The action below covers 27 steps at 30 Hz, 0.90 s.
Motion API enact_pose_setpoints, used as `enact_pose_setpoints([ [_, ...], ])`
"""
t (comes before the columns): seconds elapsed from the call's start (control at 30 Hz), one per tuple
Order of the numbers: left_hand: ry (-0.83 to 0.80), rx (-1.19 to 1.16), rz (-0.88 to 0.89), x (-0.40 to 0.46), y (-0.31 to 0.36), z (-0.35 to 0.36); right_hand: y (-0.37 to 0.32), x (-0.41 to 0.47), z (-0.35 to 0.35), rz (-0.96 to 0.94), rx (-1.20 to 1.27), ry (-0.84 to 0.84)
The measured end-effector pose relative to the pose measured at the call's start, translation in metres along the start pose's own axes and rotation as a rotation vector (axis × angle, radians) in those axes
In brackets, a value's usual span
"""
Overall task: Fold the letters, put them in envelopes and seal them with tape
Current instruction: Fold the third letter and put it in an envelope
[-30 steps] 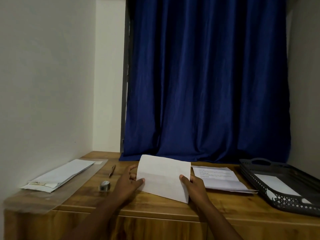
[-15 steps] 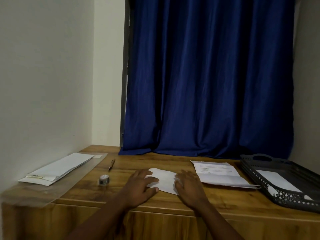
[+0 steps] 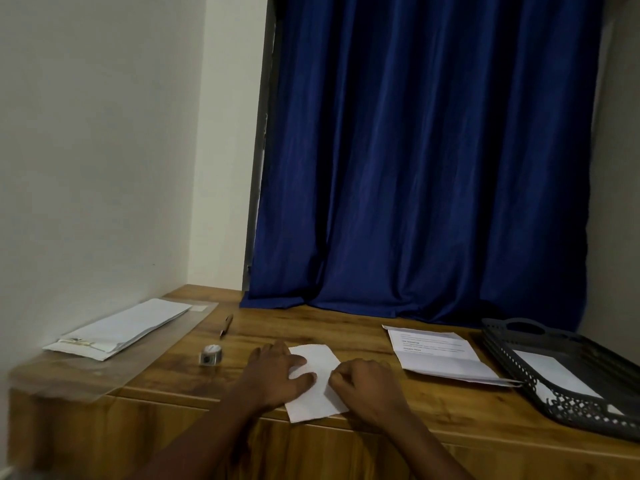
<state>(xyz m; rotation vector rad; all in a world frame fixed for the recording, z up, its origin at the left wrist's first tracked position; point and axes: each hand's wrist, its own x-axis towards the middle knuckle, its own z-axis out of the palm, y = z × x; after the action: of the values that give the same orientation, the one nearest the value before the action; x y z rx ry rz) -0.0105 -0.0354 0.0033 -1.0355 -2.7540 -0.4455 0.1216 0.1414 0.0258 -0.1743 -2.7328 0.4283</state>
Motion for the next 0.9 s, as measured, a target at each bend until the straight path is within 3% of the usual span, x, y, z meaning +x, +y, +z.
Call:
enact_pose_setpoints([
  [0.17, -0.102, -0.041, 0.069, 0.005, -0.005, 0.004, 0.003, 0.014, -0.003, -0.052, 0.234, -0.054],
  [0.27, -0.122, -0.125, 0.088, 0.006, -0.010, 0.006, 0.012, 0.015, -0.004, -0.052, 0.270, -0.219],
  [0.33, -0.066, -0.231, 0.067, 0.006, -0.012, 0.007, 0.017, 0.012, -0.001, -0.024, 0.220, -0.264],
  [0.5, 0.102, -0.492, 0.036, 0.001, -0.013, 0.006, 0.008, 0.007, 0.009, 0.039, -0.193, -0.092],
  [0.6, 0.118, -0.369, 0.064, -0.002, -0.012, 0.007, -0.010, 0.008, 0.014, 0.052, -0.304, -0.052],
  [0.8, -0.071, -0.075, 0.162, 0.000, -0.005, 0.006, -0.028, 0.017, 0.021, 0.013, -0.082, 0.125],
  [0.9, -0.143, -0.024, 0.171, 0.000, -0.002, 0.005, -0.029, 0.019, 0.029, -0.046, 0.007, -0.079],
])
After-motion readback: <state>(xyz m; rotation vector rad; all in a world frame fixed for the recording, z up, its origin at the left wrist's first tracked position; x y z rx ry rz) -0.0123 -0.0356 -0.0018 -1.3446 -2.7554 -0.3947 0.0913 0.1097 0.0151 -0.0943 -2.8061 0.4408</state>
